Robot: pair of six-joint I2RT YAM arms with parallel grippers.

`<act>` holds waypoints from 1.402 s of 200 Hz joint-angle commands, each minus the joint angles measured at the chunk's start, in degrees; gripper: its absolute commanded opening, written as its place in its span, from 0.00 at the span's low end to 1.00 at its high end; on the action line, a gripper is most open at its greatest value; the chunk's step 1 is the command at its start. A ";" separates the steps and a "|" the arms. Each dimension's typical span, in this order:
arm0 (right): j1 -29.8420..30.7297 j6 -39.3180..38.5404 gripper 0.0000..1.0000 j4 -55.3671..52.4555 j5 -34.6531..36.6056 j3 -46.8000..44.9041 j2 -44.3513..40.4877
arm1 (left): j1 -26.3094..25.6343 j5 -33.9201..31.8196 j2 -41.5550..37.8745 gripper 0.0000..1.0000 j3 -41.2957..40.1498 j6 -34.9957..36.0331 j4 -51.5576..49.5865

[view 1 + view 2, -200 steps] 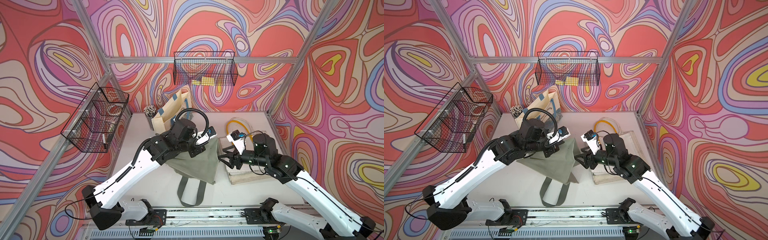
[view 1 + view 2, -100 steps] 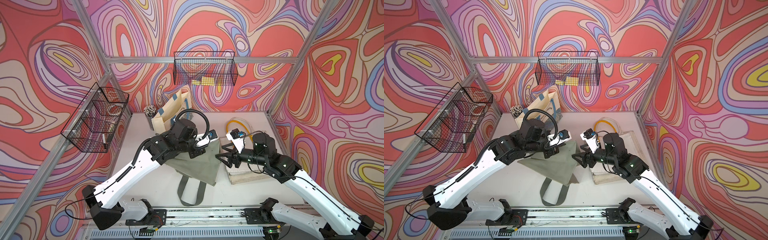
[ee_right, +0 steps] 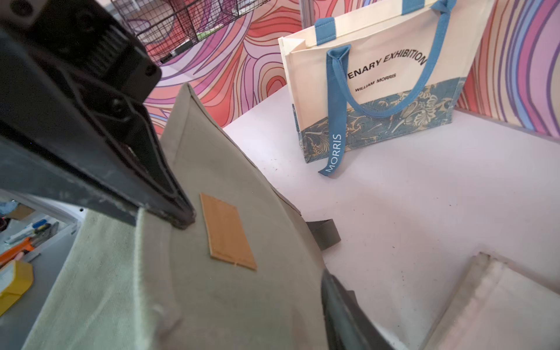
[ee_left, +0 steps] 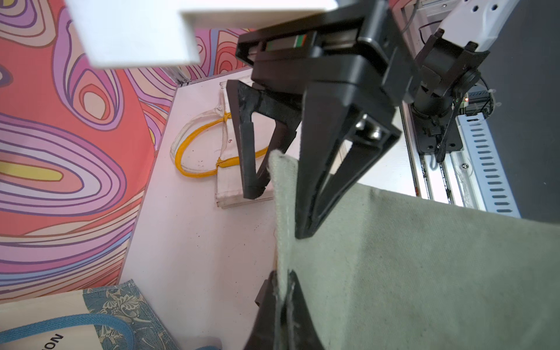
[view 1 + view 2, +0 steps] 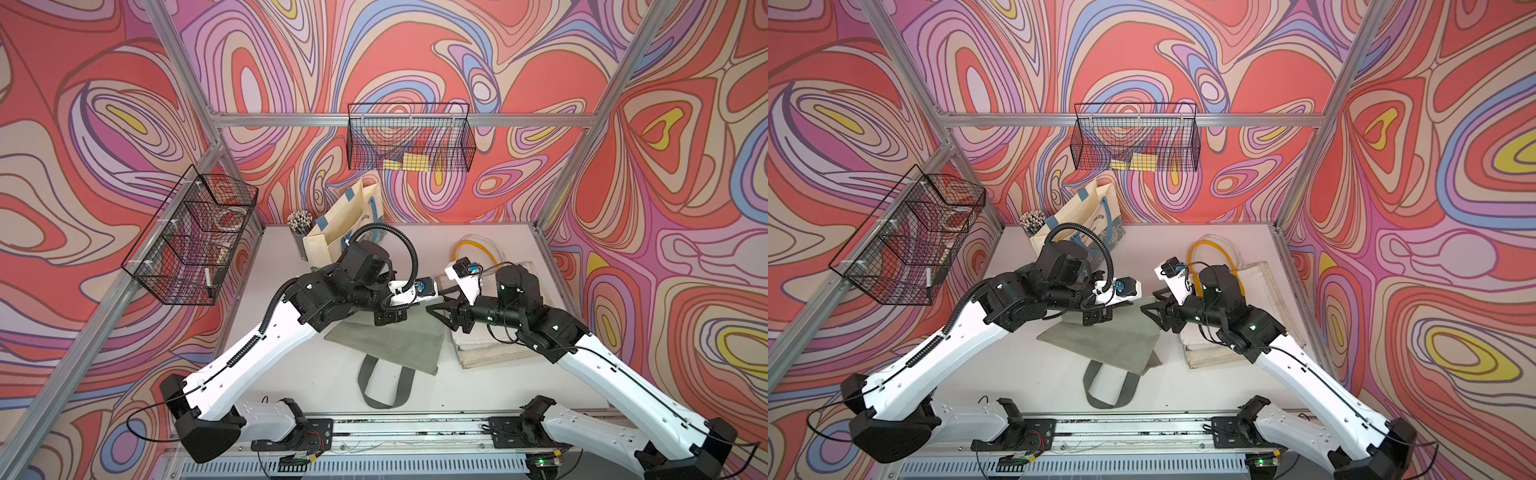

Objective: Put away the canvas bag
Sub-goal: Press the canvas bag.

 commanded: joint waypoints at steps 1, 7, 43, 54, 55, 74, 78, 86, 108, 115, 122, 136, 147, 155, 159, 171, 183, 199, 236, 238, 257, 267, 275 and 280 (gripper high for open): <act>0.03 0.20 0.39 1.71 0.07 -1.09 1.21 | -0.02 3.31 -0.62 0.00 0.72 2.78 -0.73; 0.07 0.54 0.35 2.02 -0.06 -1.18 1.39 | 0.01 3.10 -0.35 0.00 0.89 3.05 -0.94; 0.03 1.16 0.11 3.30 -0.60 -1.34 2.63 | 0.00 0.92 -0.24 0.19 2.19 3.35 -1.57; 0.07 1.30 0.04 3.52 -0.71 -1.35 3.40 | 0.04 0.07 -0.84 0.43 2.21 3.11 -1.16; 0.05 1.31 0.04 3.52 -0.72 -1.31 3.46 | 0.05 -0.06 -0.92 0.44 2.23 3.10 -1.14; 0.05 1.51 0.00 3.20 -0.94 -0.85 4.89 | 0.02 -2.88 -2.84 0.67 2.24 2.34 -0.19; 0.03 1.61 0.00 3.10 -0.90 -0.76 5.13 | 0.05 -3.48 -3.46 0.71 2.15 2.10 0.03; 0.04 1.54 0.00 2.85 -0.80 -0.50 5.62 | 0.01 -4.11 -4.72 0.73 1.93 1.95 0.23; 0.04 1.29 0.00 2.16 -0.39 0.02 6.45 | 0.02 -3.13 -8.06 0.73 2.36 1.62 -1.38; 0.03 1.16 0.00 1.84 -0.13 0.13 6.67 | 0.02 -2.22 -8.82 0.70 2.92 1.23 -2.74; 0.03 1.12 0.00 1.48 0.19 0.39 6.90 | -0.01 -0.82 -9.34 0.68 3.64 0.63 -4.40; 0.07 1.11 0.00 0.94 0.77 0.83 7.42 | -0.19 2.59 -9.76 0.61 4.91 -1.52 -7.60; -0.05 1.07 0.00 0.43 0.79 1.44 8.19 | -1.15 4.01 -9.54 0.57 5.65 -3.02 -10.05; -0.06 1.16 0.00 0.01 0.78 1.92 8.72 | -2.73 3.35 -9.19 0.55 6.12 -3.54 -12.01; -0.06 1.21 0.00 -0.34 0.78 2.25 9.10 | -3.77 2.39 -8.93 0.55 6.33 -3.66 -12.77; -0.14 1.17 0.00 -1.87 0.78 3.57 10.34 | -7.70 -1.81 -8.18 0.56 6.67 -3.89 -15.21; -0.22 1.11 0.00 -2.88 0.66 4.54 11.35 | -11.05 -5.33 -7.07 0.58 6.81 -4.20 -17.12; -0.37 1.06 0.00 -3.69 0.47 5.47 12.09 | -13.10 -8.33 -5.95 0.58 6.43 -5.33 -18.26; -0.73 1.19 0.00 -4.11 0.69 5.82 11.28 | -13.60 -17.69 -5.00 0.64 3.11 -8.00 -13.63; -0.76 1.21 0.00 -4.12 0.69 5.64 11.22 | -13.65 -17.99 -4.99 0.65 2.95 -8.08 -13.44; -0.94 1.23 0.00 -4.76 0.94 5.58 10.65 | -13.73 -19.57 -3.81 0.67 2.49 -8.55 -11.86; -0.97 1.22 0.00 -5.31 1.24 5.68 10.45 | -13.73 -19.71 -2.93 0.67 2.60 -8.55 -11.85; -1.03 1.27 0.00 -5.68 1.46 5.85 10.34 | -13.73 -20.56 -2.08 0.67 2.70 -8.67 -11.77; -1.20 1.31 0.00 -5.78 1.53 5.90 10.25 | -13.73 -20.79 -1.54 0.67 2.80 -8.81 -11.85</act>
